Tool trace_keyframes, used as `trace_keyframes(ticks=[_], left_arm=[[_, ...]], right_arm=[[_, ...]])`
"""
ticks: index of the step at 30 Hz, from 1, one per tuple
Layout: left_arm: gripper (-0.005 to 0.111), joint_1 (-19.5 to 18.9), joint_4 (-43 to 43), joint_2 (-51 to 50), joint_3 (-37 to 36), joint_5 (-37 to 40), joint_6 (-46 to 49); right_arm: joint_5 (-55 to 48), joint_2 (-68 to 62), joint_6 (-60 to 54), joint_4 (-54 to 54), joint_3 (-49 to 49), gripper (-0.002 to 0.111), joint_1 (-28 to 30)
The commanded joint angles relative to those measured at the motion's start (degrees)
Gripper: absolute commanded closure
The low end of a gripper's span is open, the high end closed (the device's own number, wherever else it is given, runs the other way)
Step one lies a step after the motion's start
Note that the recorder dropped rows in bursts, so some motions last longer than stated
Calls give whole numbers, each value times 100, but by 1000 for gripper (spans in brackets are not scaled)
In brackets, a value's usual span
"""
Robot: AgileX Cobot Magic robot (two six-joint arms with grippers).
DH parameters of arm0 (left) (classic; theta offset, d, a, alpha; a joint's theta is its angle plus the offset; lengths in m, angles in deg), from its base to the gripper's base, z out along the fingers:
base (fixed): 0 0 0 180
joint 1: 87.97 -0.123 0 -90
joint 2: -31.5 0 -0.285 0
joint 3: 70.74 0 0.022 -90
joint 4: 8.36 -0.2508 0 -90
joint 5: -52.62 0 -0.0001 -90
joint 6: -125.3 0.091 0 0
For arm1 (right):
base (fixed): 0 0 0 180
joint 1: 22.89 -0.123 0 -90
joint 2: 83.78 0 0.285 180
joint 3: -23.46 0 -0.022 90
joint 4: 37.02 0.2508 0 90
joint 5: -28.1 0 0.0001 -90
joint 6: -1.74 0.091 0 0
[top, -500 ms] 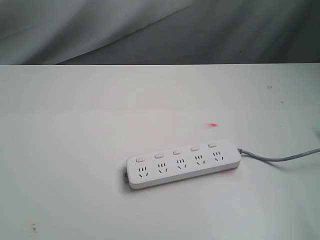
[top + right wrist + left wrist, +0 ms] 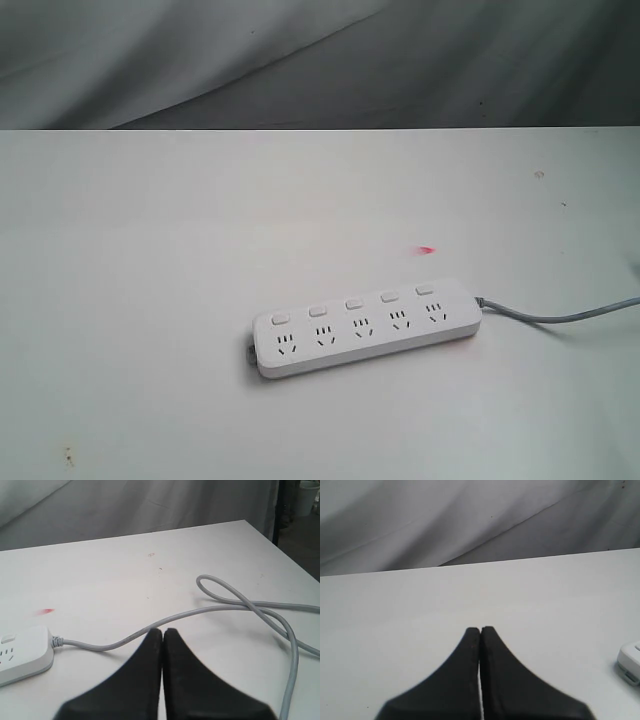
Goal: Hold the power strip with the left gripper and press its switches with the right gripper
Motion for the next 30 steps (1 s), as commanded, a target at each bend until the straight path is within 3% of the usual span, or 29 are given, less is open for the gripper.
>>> trace_keyframes(ticks=[1,23,26,30], left_arm=[[106,24,-9,26,-29,-56,-12],[106,24,60,26,10,185,-18],[106,24,371,-205,543,355,-5],[106,24,333,-1808,1790,74,-5]], right_arm=[[55,15,28,-72,21,108,-10],[55,15,28,-72,21,108,-10],[55,15,28,-72,21,108,-10],[55,15,28,-72,21,108,-10]])
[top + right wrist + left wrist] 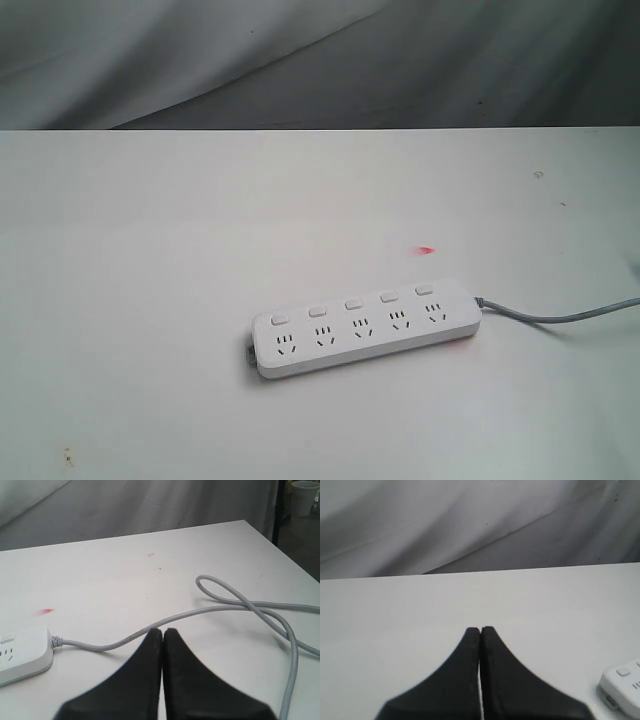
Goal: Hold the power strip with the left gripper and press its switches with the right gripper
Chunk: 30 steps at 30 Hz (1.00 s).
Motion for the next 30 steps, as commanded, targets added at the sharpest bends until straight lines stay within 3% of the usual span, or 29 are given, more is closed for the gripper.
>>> trace_keyframes(ticks=[1,5,9,13,18,22,25,30], left_arm=[[106,24,45,-1524,1235,-177,-5],[106,24,45,-3180,2708,80,29],[106,24,464,-4129,3568,534,805],[106,24,1455,-4814,4155,1032,2640],[106,-4,3411,-5267,4310,1401,5270],[106,-460,5197,-5603,4298,2356,7602],[106,-1061,5685,-5910,4289,3242,8982],[106,-1544,6005,-6355,4289,3909,9420]], right_arm=[[55,15,28,-72,21,108,-10],[55,15,28,-72,21,108,-10],[55,15,28,-72,21,108,-10],[55,15,28,-72,21,108,-10],[55,15,28,-72,21,108,-10],[55,15,28,-72,21,108,-10],[55,15,28,-72,21,108,-10],[55,15,28,-72,21,108,-10]])
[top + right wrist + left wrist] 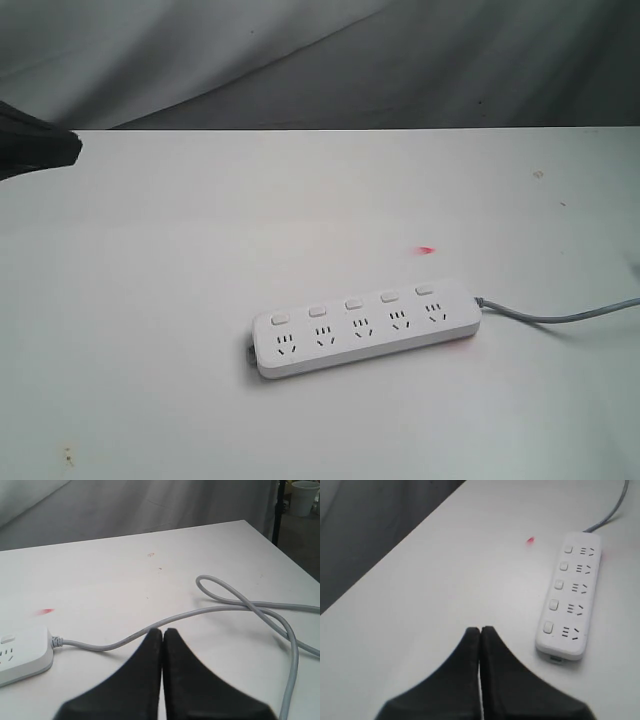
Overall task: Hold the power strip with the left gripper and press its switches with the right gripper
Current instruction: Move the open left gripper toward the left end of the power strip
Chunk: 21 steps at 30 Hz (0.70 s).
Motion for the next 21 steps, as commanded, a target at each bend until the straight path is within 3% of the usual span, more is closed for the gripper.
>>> trace_keyframes(ticks=[1,6,13,21], left_arm=[[106,-276,614,-368,23,636,482],[106,-276,494,-422,23,1431,906],[106,-276,-154,-422,23,1446,769],[106,-276,-102,-422,23,1406,769]], right_arm=[[55,15,28,-72,21,108,-10],[55,15,28,-72,21,108,-10],[55,15,28,-72,21,108,-10],[55,15,28,-72,21,108,-10]])
